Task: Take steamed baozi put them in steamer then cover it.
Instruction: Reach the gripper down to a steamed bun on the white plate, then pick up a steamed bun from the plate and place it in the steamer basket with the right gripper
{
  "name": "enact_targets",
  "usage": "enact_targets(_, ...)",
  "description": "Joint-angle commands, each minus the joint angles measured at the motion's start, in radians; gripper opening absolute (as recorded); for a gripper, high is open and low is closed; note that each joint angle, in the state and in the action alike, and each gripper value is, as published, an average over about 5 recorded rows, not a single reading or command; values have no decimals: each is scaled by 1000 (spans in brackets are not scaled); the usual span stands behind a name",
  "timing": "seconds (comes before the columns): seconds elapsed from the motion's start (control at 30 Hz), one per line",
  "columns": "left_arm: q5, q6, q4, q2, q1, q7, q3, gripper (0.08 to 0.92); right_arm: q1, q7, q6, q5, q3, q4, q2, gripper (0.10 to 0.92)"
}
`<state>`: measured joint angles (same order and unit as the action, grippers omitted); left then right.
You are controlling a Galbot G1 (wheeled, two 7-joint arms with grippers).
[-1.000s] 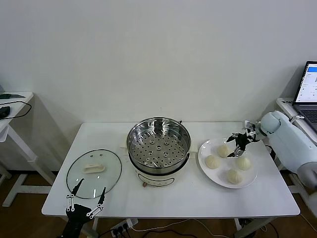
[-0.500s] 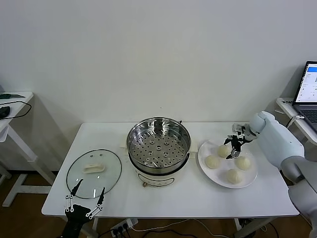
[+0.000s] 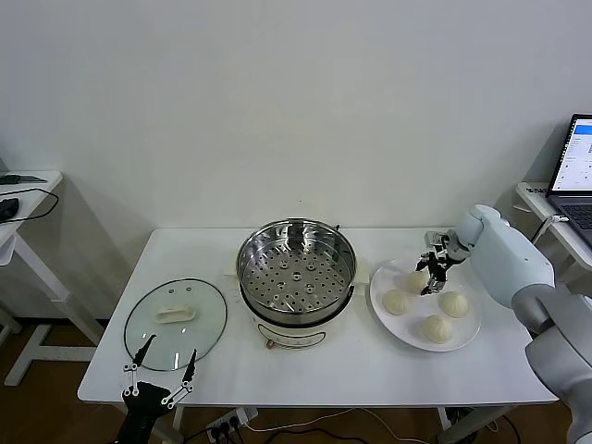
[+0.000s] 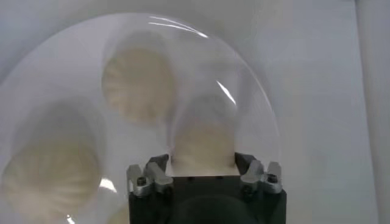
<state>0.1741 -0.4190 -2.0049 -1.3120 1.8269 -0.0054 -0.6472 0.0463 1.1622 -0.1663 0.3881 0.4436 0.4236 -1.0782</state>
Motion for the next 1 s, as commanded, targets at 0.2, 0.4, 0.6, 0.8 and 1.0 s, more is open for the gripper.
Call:
enact_targets(0.2,-2,6,-10,1,-5,-3,1,823,117,35,-133,-92,152,278,107,676)
enact_targets(0.4,-2,6,-13,2,-4,-5,1,823,316,45,-221,-201,383,572,145,662)
enact_targets(0.6,-2,1,-10,1,-5,-6,9,823,459,52,-277,-252,508,714,69,662)
enact_targets(0.8,-2,2,-15,-1,-9,-7,16,823,496,49,-364,-214,549,746,-30,662)
enact_targets(1.0,-3,-4,-16,2,-6,-8,10,823,457,43,-406,-125,566,741,-104,667)
